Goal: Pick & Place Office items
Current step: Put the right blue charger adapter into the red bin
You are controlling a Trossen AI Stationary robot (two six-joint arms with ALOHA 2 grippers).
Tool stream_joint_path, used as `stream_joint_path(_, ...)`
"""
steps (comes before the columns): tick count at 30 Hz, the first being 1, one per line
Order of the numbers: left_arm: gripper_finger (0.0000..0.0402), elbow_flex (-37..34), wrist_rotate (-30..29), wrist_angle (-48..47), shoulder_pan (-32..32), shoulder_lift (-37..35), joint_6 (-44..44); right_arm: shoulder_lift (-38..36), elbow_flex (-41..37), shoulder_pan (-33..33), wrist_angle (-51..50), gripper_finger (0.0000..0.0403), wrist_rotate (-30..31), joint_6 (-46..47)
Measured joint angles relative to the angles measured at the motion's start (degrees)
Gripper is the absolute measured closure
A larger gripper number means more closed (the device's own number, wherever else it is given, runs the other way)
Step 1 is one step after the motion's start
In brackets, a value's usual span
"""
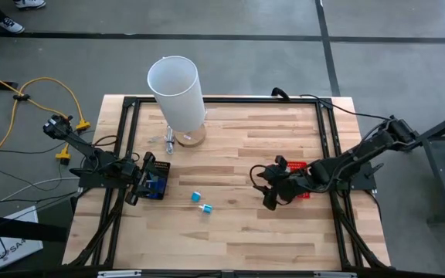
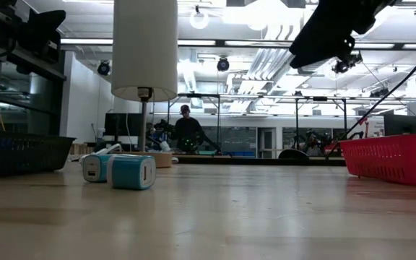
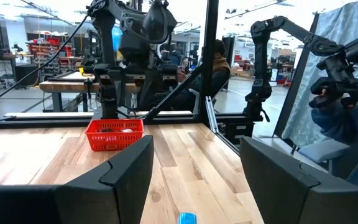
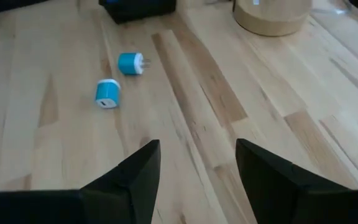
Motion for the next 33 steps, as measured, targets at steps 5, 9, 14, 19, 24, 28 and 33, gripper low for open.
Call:
stream_joint_path(5, 0.0169, 0.0, 0.0, 0.0, 0.0, 0.0, 0.0, 0.0, 0.0, 0.0, 0.7, 0.0207, -4.2, -1.1)
stream_joint_path(9, 0.0169, 0.0, 0.0, 0.0, 0.0, 0.0, 0.0, 0.0, 0.0, 0.0, 1.7, 0.0207, -8.6, -3.1)
stream_joint_path(14, 0.0169, 0.0, 0.0, 0.0, 0.0, 0.0, 0.0, 0.0, 0.0, 0.0, 2.1, 0.0207, -10.5, -4.2)
stream_joint_path(19, 0.0169, 0.0, 0.0, 0.2, 0.0, 0.0, -0.1, 0.0, 0.0, 0.0, 2.1, 0.0207, -10.7, -3.9)
stream_joint_path(24, 0.0169, 0.0, 0.0, 0.9, 0.0, 0.0, -2.9, 0.0, 0.0, 0.0, 2.1, 0.0207, -12.0, -3.9)
stream_joint_path(28, 0.0169, 0.0, 0.0, 0.9, 0.0, 0.0, -2.7, 0.0, 0.0, 0.0, 2.1, 0.0207, -12.0, -3.8)
stream_joint_path(33, 0.0169, 0.0, 0.0, 1.3, 0.0, 0.0, -2.9, 0.0, 0.0, 0.0, 2.1, 0.0207, -12.0, -3.8)
